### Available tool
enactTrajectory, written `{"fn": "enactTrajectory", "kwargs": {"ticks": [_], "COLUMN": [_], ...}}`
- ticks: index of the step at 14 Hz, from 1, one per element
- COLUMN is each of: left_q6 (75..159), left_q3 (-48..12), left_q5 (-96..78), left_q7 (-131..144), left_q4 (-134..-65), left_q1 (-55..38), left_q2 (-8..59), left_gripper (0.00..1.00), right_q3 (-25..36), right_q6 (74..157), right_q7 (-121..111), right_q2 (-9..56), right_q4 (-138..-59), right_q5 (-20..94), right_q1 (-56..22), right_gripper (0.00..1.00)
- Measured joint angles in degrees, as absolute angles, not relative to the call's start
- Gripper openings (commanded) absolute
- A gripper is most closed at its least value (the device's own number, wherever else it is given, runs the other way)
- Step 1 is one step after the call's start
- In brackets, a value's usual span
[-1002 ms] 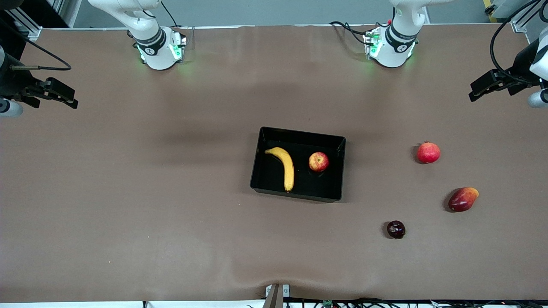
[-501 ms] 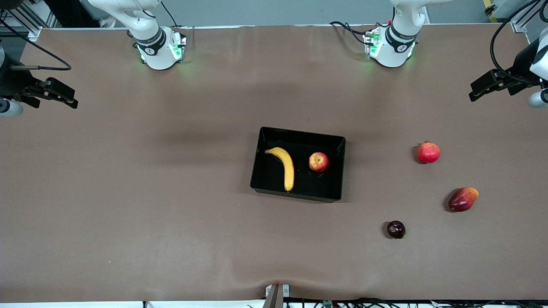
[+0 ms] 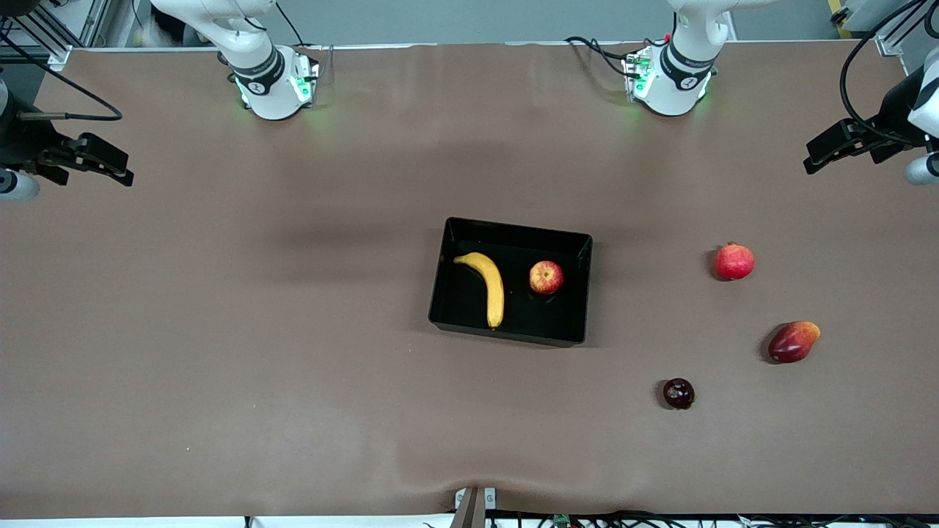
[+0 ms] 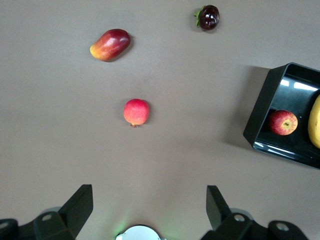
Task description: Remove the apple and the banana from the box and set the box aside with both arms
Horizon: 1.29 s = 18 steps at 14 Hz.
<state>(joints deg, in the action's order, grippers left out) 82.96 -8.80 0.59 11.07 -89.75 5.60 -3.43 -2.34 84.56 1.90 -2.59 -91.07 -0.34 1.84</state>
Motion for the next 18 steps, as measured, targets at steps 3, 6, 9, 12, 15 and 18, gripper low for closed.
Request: {"fn": "enactTrajectory", "kwargs": {"ticks": [3,6,9,12,15,18], "left_q6": [83.0,83.0,83.1,83.9,85.1,86.1], "left_q3": [-8.8,-9.2,-10.2,-12.6,-15.6,-20.6], "left_q5": [0.6,0.5,0.4,0.4,0.4,0.4], "left_q7": [11.1,11.1,11.1,11.1,11.2,13.4], "left_q4": [-89.8,-89.8,-89.8,-89.8,-89.8,-89.9], "left_q1": [5.6,5.1,4.5,4.3,4.1,4.0], "left_q2": [-3.3,-2.7,-1.2,0.5,2.0,4.2], "left_gripper": [1.0,1.0,1.0,1.0,1.0,1.0], "right_q3": [-2.3,-2.3,-2.3,-2.3,-2.3,-2.4], "right_q6": [84.6,84.6,84.6,84.6,84.6,84.6], "right_q7": [1.9,1.9,1.9,1.9,1.9,1.9], "right_q2": [-2.6,-2.6,-2.6,-2.6,-2.6,-2.6], "right_q4": [-91.1,-91.1,-91.1,-91.1,-91.1,-91.1], "right_q5": [-0.3,-0.3,-0.3,-0.3,-0.3,-0.3], "right_q1": [1.8,1.8,1.8,1.8,1.8,1.8], "right_gripper": [1.0,1.0,1.0,1.0,1.0,1.0]}}
